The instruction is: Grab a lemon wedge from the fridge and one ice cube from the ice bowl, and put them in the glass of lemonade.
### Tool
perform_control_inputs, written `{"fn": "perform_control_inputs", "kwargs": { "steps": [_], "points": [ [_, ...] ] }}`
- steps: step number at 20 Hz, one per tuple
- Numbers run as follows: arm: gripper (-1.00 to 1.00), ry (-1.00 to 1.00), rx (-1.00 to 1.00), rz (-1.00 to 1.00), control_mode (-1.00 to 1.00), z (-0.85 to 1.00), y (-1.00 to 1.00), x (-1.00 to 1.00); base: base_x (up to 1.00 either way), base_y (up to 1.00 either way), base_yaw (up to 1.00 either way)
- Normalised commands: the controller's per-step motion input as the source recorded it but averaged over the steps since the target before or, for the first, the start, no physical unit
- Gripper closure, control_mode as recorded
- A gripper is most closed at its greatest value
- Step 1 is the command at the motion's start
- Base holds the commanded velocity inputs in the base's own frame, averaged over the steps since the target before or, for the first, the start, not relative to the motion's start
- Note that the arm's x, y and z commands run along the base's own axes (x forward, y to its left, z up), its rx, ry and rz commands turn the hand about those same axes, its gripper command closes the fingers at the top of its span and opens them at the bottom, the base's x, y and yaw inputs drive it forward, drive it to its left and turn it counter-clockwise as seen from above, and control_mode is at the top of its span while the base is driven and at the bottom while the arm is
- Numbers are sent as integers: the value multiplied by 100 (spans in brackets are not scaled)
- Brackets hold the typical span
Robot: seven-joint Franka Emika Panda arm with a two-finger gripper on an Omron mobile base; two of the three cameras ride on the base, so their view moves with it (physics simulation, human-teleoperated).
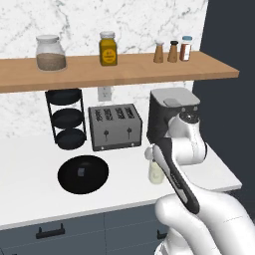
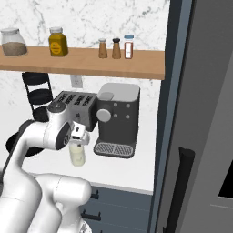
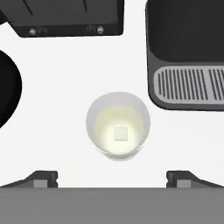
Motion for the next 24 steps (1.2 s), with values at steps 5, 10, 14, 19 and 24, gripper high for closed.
{"fn": "perform_control_inputs", "kwargs": {
  "steps": [5,10,14,19,24],
  "points": [
    [-100,-16,0,0,-100,1,0,-70,0,0,0],
    [-100,-1,-6,-1,-100,69,0,-72,0,0,0],
    [-100,4,-5,-10,-100,99,-18,-79,0,0,0],
    [-100,0,4,-9,-100,-5,-27,-94,0,0,0],
    [-100,2,2,-5,-100,-8,-10,-17,0,0,0]
  ]
}}
